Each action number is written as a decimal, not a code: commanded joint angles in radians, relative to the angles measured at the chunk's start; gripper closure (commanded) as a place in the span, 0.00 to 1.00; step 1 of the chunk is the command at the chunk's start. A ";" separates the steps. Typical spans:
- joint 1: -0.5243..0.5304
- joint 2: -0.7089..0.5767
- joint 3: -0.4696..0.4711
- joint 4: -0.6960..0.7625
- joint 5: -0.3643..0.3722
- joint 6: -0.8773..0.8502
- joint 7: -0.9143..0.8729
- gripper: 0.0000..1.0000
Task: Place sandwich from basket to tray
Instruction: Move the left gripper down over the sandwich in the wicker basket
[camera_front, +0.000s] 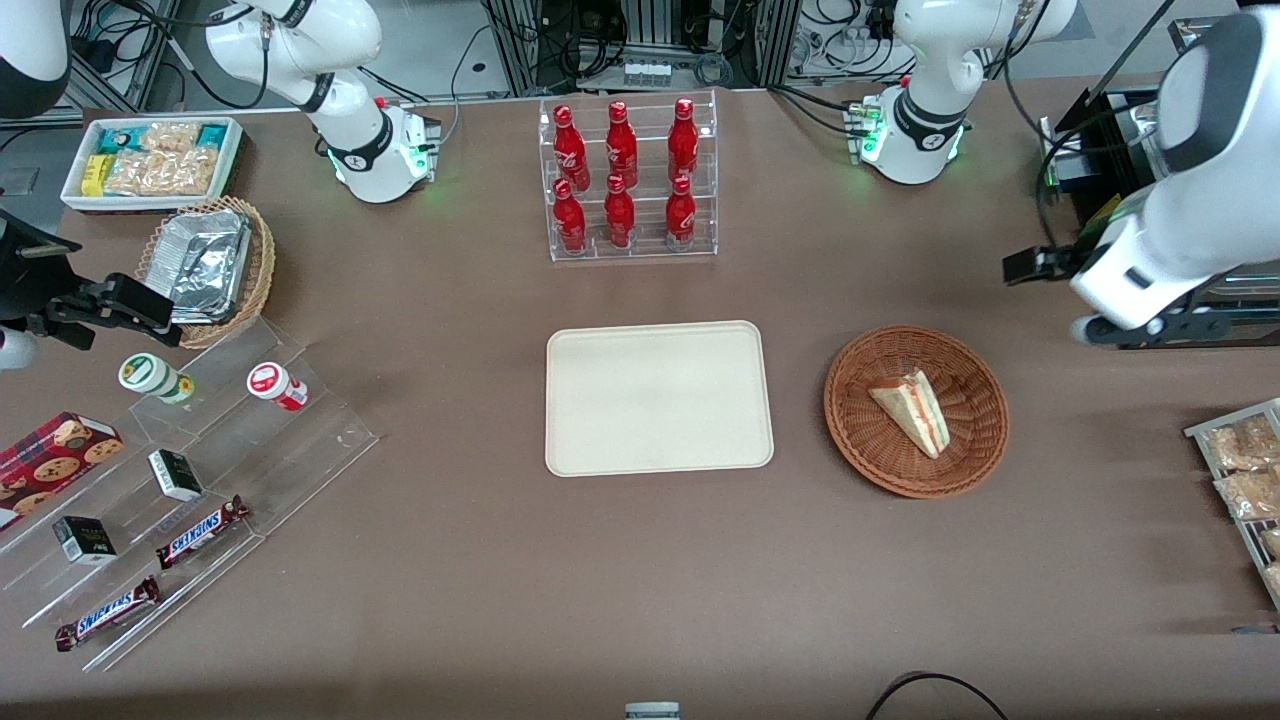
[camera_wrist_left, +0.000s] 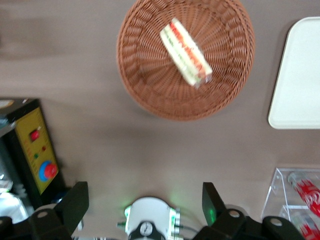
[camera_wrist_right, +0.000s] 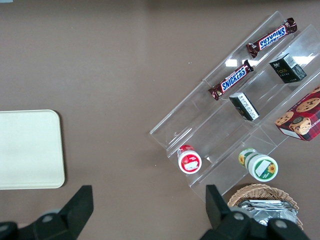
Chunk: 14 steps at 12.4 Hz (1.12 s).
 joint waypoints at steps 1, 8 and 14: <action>-0.002 -0.025 -0.007 -0.159 0.010 0.161 0.011 0.00; -0.002 -0.045 -0.007 -0.516 0.010 0.663 -0.069 0.00; -0.004 0.007 -0.070 -0.538 0.010 0.801 -0.502 0.00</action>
